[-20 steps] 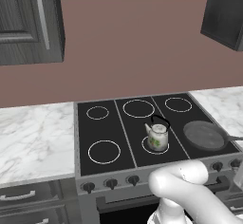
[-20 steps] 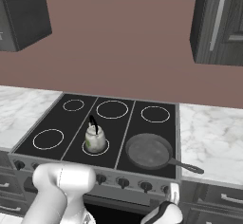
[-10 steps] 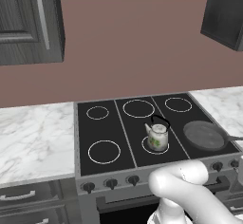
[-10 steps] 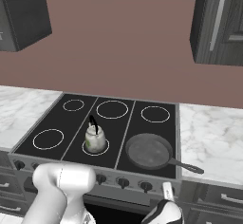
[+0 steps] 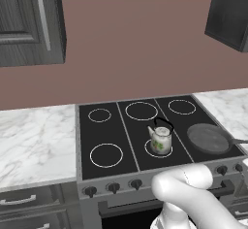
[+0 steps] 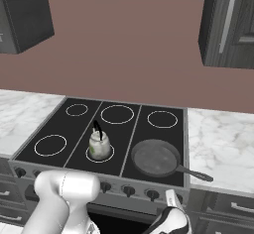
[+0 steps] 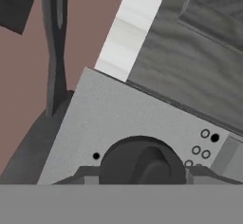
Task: Pick the pan from the cabinet and place it on the stove. Then turn on the stove burner for the pan.
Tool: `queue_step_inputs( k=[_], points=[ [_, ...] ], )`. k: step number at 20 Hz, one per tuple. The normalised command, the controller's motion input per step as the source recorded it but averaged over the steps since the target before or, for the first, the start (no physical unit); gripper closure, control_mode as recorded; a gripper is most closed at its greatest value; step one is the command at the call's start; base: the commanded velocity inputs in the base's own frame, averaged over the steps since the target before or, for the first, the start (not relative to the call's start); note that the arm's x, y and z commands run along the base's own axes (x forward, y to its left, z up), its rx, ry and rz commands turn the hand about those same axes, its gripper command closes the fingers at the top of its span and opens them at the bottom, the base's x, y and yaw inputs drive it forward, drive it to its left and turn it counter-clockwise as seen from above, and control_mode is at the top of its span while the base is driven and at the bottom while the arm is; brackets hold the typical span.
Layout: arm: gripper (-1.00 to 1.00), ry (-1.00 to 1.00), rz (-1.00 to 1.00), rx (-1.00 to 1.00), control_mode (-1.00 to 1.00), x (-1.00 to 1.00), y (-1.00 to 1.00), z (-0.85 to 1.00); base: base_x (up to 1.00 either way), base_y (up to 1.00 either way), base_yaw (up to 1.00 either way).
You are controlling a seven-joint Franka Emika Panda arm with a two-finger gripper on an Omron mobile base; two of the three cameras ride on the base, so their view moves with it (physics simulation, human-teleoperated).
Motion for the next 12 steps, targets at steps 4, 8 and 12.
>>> queue_step_inputs(
  k=[4,8,12],
  points=[
    [-1.0,0.03,0.0,-0.07,-1.0,-0.1,0.11,-0.02,0.0,0.0,0.0],
    [-1.0,0.03,0.0,0.0,-1.0,-0.29,0.0,0.0,0.0,0.0,0.0],
    [-1.0,0.02,0.0,0.0,-1.0,-0.49,-0.01,0.0,0.0,0.0,0.0]
  ],
)
